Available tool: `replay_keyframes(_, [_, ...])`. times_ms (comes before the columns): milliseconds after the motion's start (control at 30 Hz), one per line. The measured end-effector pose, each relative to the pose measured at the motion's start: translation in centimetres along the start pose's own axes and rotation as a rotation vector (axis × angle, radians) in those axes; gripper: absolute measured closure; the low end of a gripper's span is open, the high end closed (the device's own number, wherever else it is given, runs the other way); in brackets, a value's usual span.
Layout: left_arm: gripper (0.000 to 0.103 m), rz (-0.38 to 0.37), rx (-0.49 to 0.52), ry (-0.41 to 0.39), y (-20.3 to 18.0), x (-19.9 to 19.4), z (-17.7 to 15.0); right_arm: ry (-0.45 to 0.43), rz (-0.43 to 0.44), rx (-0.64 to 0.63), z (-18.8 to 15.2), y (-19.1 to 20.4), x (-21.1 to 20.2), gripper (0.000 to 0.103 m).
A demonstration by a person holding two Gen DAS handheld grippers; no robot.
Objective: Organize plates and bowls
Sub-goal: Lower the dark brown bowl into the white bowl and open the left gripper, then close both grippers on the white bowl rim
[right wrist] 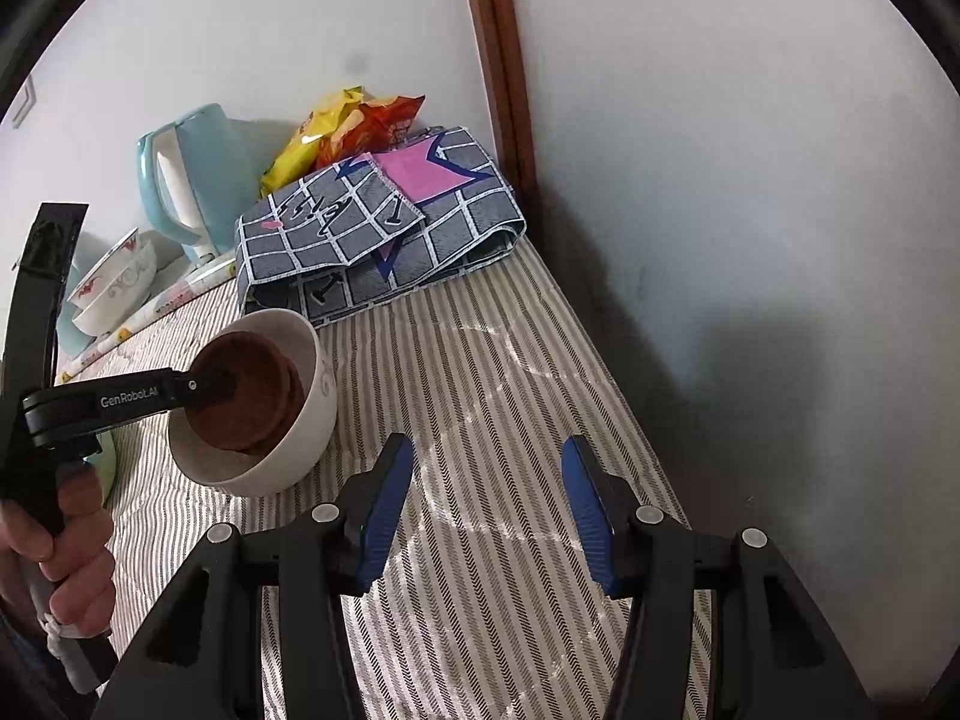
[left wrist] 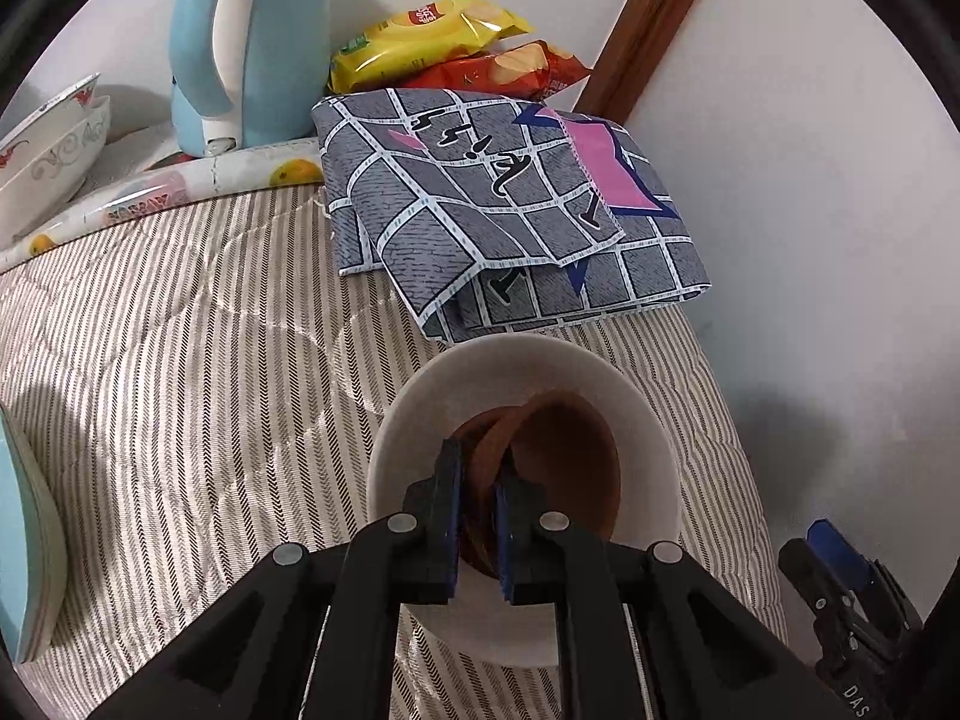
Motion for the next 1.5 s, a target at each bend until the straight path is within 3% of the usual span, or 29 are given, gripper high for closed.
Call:
replay_keyframes(467, [0.085,-0.064,-0.012,-0.014,0.7,-1.3,0.2,0.012,0.022,-0.02,0.2,1.5,0.3,0.052])
replay_keyframes(800, [0.082,-0.022,-0.021,-0.059,2.6,-3.5,0.6,-0.013,0.065,-0.063,2.3,4.2,0.6,0.052])
replay_keyframes(1067, [0.082,-0.01,-0.043,-0.04,4.0,-3.4,0.1,0.045,0.105,-0.083,3.3,6.2,2.7,0.052])
replay_keyframes(1333, [0.082,0.019,-0.015,-0.004,3.7,-1.8,-0.3,0.124,0.094,-0.093,3.1,7.1,5.7,0.073])
replay_keyframes(1500, [0.082,0.004,-0.032,0.018,3.8,-1.0,-0.4,0.16,0.086,-0.106,2.8,7.8,7.0,0.077])
Point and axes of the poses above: each gripper's, at about its wrist camera, not at the fingertips, and x roughly the way its jaws point, y to its left, z to its top, the point moved 1 cm from there along x, roughly the way its jaws point, and after that the axes turned 2 degrees about z, right-handed, at the moved point
